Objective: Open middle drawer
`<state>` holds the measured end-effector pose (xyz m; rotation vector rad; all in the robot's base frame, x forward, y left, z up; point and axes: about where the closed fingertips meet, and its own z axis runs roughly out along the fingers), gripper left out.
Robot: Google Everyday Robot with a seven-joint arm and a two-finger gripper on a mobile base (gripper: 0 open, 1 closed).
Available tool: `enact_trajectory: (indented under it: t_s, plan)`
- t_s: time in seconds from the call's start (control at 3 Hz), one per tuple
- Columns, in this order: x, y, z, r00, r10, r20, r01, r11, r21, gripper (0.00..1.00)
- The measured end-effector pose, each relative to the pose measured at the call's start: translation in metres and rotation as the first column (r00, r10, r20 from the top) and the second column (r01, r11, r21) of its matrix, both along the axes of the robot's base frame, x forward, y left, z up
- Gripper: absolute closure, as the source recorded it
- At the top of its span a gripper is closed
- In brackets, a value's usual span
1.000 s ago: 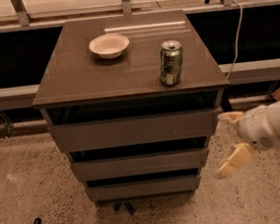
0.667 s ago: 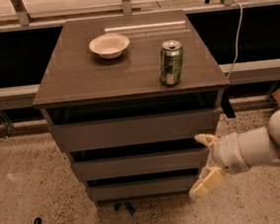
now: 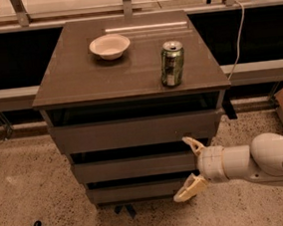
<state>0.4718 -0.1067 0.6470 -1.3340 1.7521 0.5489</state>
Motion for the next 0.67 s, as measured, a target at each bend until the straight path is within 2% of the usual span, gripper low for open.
enact_trajectory:
  t_s: [0.33, 0.67]
  plan:
    - [0.001, 0.011, -0.008, 0.9996, 0.028, 0.005, -0.028, 1.0, -0.01, 0.0]
    - [0.011, 0.022, -0.045, 0.9938, 0.084, 0.072, -0.081, 0.996, -0.043, 0.0]
